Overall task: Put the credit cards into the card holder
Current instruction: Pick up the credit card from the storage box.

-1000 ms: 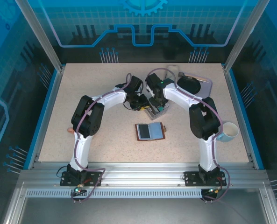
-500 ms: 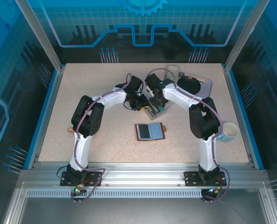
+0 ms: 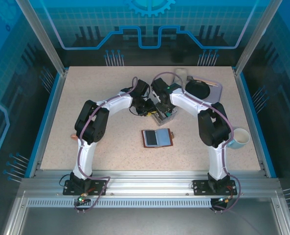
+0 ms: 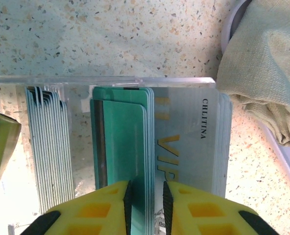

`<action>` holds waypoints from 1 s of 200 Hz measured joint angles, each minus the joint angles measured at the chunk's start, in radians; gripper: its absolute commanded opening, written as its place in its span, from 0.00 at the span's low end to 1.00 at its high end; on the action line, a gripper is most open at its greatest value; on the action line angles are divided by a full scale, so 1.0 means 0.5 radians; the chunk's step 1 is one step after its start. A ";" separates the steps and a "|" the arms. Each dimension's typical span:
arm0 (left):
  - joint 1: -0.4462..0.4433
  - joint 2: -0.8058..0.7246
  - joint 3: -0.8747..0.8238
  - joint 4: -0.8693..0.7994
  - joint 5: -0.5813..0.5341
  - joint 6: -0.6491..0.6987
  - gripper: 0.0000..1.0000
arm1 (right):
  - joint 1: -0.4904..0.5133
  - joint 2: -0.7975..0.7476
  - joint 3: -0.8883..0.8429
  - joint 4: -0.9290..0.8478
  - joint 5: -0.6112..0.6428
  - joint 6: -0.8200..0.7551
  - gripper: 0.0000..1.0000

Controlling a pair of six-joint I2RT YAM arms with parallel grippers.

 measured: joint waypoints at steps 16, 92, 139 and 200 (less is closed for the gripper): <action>0.000 0.000 0.000 0.000 0.000 0.000 0.21 | 0.000 -0.007 -0.005 0.006 0.007 -0.001 0.27; 0.000 0.000 0.000 0.000 0.000 0.000 0.21 | 0.004 -0.027 -0.018 0.029 0.029 -0.017 0.17; 0.000 0.000 0.000 0.000 0.000 0.000 0.21 | 0.008 -0.027 -0.018 0.035 0.019 -0.021 0.10; 0.000 0.000 0.000 0.000 0.000 0.000 0.21 | 0.011 -0.041 -0.023 0.036 0.012 -0.021 0.04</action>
